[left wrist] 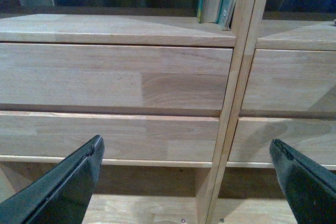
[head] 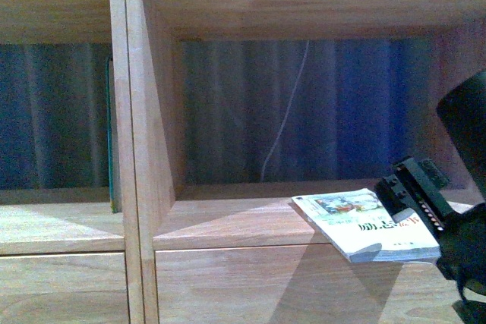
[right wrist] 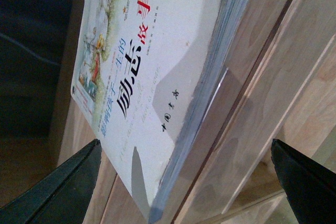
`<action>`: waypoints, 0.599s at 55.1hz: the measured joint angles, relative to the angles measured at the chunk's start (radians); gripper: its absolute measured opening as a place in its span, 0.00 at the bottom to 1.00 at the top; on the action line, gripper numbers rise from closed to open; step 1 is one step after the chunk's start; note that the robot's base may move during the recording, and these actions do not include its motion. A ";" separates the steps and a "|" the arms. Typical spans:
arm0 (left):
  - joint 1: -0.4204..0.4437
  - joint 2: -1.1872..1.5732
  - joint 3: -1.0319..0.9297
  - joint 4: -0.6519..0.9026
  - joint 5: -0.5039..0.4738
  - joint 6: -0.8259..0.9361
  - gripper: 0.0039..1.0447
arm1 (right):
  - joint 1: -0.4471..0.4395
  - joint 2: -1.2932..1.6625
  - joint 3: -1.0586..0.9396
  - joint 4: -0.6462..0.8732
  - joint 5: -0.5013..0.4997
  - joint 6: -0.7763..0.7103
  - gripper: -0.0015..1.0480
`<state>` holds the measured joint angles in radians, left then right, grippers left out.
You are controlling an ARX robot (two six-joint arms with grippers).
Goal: Organize books on shelf
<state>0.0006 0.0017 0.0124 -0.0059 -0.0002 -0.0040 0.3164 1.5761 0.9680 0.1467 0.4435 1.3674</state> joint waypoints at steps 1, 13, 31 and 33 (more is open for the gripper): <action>0.000 0.000 0.000 0.000 0.000 0.000 0.93 | -0.001 0.008 0.007 -0.002 0.000 0.007 0.93; 0.000 0.000 0.000 0.000 0.000 0.000 0.93 | -0.037 0.089 0.068 -0.003 -0.040 0.082 0.93; 0.000 0.000 0.000 0.000 0.000 0.000 0.93 | -0.098 0.211 0.195 -0.013 -0.080 0.161 0.93; 0.000 0.000 0.000 0.000 0.000 0.000 0.93 | -0.100 0.218 0.206 -0.014 -0.084 0.164 0.93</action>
<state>0.0006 0.0017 0.0124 -0.0059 -0.0002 -0.0040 0.2165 1.7939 1.1736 0.1329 0.3592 1.5314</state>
